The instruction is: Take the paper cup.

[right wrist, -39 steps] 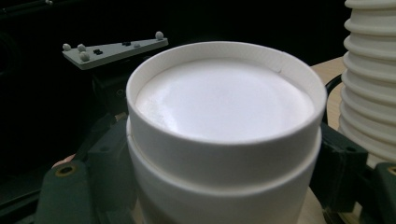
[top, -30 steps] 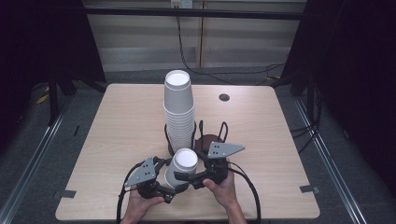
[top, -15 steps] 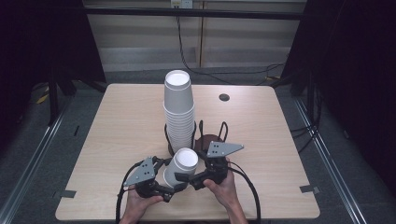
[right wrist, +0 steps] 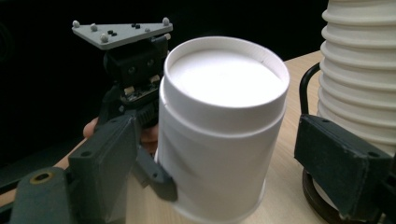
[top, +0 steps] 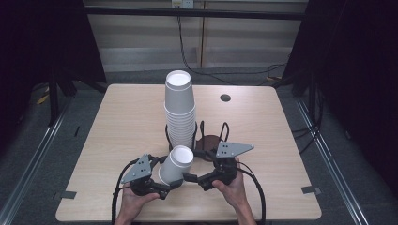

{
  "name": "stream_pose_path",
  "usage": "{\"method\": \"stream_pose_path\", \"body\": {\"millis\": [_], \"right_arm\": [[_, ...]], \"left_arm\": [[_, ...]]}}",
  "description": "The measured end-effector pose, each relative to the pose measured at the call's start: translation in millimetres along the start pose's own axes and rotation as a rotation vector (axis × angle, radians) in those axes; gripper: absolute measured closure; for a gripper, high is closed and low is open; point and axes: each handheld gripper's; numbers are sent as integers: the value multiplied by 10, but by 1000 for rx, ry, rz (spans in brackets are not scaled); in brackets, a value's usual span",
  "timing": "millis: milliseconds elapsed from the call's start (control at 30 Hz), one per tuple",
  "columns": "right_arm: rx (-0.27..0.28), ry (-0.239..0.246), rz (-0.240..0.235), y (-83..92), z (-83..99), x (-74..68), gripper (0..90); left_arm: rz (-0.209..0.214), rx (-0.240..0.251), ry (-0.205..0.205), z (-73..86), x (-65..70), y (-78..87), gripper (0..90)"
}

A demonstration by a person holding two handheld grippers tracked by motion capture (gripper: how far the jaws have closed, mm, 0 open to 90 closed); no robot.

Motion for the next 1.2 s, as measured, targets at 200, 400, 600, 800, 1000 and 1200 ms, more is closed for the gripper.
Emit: {"method": "stream_pose_path", "body": {"millis": [200, 400, 600, 800, 1000, 1200], "right_arm": [[-14, 8, 12, 86, 15, 8, 129], [-54, 46, 8, 140, 28, 4, 129], [-121, 53, -2, 138, 29, 27, 129], [-210, 96, -22, 128, -46, 36, 131], [-291, 130, -38, 122, -204, 79, 133], [-365, 141, -63, 115, -222, 91, 134]], "left_arm": [[9, -35, -6, 0, 9, -5, 149], [31, -87, -6, -57, -4, -23, 149], [37, -142, -13, -110, -34, -17, 150], [48, -218, -21, -152, -31, -49, 150], [38, -261, -18, -196, -63, -17, 151], [46, -309, -34, -255, -70, -9, 152]]}}
Point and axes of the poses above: each handheld gripper's, and its own axes: y roughly backward along the jaws, z roughly out of its underside, x roughly to its right, and after that the axes turned 9 degrees about z, right-handed
